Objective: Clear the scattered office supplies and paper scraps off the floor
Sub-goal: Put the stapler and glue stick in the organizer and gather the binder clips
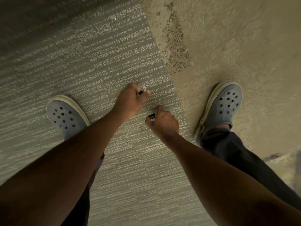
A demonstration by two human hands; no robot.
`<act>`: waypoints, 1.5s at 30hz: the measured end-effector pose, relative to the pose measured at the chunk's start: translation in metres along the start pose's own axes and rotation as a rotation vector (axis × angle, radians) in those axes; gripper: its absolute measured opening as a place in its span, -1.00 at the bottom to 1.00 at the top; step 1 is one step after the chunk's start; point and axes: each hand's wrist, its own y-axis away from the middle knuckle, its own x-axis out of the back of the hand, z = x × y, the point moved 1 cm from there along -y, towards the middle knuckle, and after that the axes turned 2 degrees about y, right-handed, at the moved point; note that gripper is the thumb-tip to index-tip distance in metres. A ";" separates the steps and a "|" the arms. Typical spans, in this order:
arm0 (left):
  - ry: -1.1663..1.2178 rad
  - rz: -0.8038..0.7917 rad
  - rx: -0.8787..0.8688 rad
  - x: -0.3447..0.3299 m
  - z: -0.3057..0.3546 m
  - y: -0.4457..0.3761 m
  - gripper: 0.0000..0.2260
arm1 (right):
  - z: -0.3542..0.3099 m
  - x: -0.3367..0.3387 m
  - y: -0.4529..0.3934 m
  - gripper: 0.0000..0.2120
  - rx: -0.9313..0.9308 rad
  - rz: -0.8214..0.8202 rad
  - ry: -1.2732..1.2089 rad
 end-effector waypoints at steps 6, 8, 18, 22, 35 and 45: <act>0.901 0.074 0.558 0.051 0.041 0.075 -0.84 | -0.034 0.072 0.042 -0.76 -0.325 -0.293 -0.859; 1.119 0.059 0.601 0.082 0.072 0.105 -0.84 | -0.060 0.119 0.059 -0.81 -0.337 -0.342 -1.109; 1.572 -0.066 0.083 0.308 0.275 0.234 -0.85 | -0.250 0.380 0.195 -0.88 0.255 -0.384 -1.289; 1.560 -0.010 -0.065 0.395 0.352 0.313 -0.89 | -0.330 0.457 0.290 -0.90 0.336 -0.373 -1.388; 1.711 0.067 -0.222 0.564 0.421 0.496 -0.84 | -0.495 0.533 0.488 -0.90 0.383 -0.717 -1.845; 1.886 0.365 -0.133 0.646 0.465 0.478 -0.90 | -0.586 0.578 0.458 -0.69 0.125 -0.555 -1.936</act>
